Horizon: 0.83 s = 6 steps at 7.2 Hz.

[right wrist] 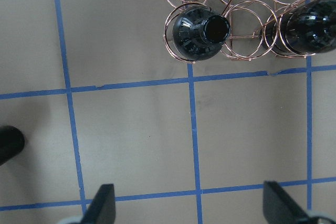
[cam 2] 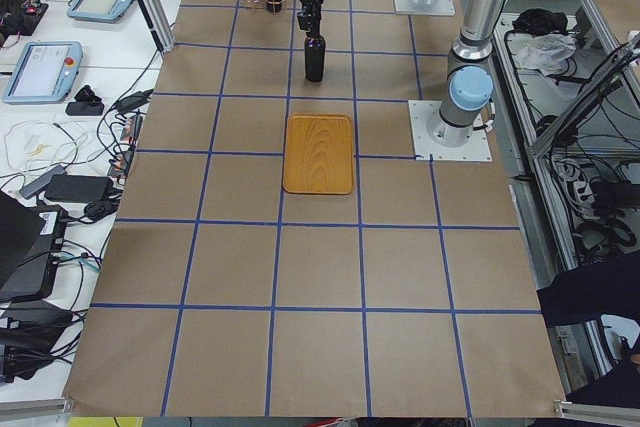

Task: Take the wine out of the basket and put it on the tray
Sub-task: 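Move the left gripper over the standing bottle's neck, then close the left gripper on the bottle neck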

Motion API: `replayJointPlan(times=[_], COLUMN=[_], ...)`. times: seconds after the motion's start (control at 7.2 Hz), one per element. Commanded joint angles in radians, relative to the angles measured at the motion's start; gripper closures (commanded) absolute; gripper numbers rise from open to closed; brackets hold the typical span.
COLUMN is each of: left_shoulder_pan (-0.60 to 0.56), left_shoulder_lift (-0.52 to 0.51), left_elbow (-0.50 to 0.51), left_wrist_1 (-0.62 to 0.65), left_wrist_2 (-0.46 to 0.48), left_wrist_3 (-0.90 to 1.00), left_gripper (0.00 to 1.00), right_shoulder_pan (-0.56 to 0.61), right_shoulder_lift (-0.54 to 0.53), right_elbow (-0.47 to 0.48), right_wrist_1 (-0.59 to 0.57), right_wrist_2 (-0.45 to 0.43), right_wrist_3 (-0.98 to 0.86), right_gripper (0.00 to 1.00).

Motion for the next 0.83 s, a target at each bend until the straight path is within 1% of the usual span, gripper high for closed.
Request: replayJointPlan(times=[0.0,0.28,0.56,0.69], left_shoulder_pan=[0.004,0.004,0.005,0.005], left_shoulder_lift=[-0.002,-0.005,-0.003,-0.002], left_elbow=[0.009,0.012,0.010,0.010], left_wrist_1=[0.002,0.008,-0.007,-0.021], left_wrist_2=[0.000,0.000,0.000,0.001], left_wrist_3=[0.001,0.001,0.001,0.001], left_gripper=[0.41,0.41,0.48,0.48], right_shoulder_pan=[0.000,0.000,0.000,0.000], right_shoulder_lift=[0.001,-0.001,-0.001,-0.001], right_elbow=[0.000,0.000,0.000,0.000], right_wrist_1=[0.000,-0.001,0.000,0.000], right_wrist_2=[-0.001,-0.001,0.000,0.000], right_wrist_3=[-0.001,-0.004,-0.006,-0.009], right_gripper=[0.00,0.00,0.00,0.00])
